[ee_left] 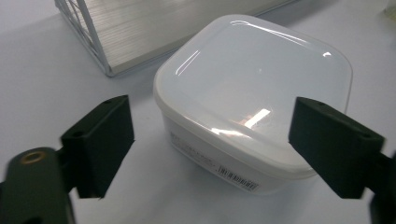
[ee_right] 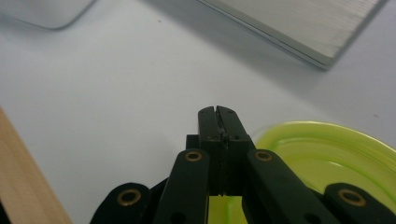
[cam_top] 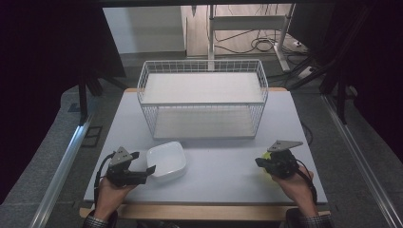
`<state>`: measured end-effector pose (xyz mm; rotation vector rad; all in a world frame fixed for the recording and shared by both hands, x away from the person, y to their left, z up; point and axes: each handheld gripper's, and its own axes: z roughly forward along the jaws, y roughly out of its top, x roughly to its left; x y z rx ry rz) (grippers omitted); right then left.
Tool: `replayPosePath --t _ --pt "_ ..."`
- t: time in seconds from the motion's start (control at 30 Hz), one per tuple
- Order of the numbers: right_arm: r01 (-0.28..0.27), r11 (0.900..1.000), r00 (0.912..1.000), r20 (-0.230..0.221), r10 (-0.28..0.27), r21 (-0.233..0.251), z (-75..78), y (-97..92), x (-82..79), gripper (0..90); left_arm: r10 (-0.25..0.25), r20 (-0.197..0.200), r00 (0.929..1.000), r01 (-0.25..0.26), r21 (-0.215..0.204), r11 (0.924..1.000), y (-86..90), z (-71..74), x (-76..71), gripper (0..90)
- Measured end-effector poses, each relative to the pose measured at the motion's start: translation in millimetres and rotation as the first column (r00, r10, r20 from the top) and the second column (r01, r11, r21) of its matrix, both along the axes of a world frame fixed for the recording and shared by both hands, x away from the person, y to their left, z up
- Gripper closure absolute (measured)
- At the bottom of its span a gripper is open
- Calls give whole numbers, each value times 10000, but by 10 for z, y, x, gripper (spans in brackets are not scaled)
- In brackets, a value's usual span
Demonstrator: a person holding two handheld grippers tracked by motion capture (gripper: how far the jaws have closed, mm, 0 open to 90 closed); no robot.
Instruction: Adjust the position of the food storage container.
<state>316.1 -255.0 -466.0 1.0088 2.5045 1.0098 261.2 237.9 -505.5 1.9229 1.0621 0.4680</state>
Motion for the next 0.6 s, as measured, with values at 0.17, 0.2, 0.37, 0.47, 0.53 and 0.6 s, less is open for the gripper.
replayPosePath --t 0.17,0.2,0.37,0.47,0.53,0.6 --pt "-177 9988 9997 173 169 467 24 66 -17 881 461 150 9988 -459 -90 9989 117 70 -36 429" --pt "-180 9981 9997 201 168 583 30 80 -18 879 552 113 9984 -550 -187 9983 148 72 -32 499" --pt "-276 9953 9992 306 249 925 41 151 -14 881 1140 -698 9910 -1155 -178 9931 324 -22 81 782" --pt "-402 9952 9983 453 362 897 45 217 -13 893 1071 -1126 9878 -1091 -119 9940 325 -97 157 873" --pt "-485 9950 9980 451 447 873 36 272 -9 896 930 -1326 9868 -931 54 9956 271 -133 203 895" --pt "-469 9955 9982 401 437 825 22 315 -3 897 847 -1346 9873 -810 328 9962 207 -147 240 896"
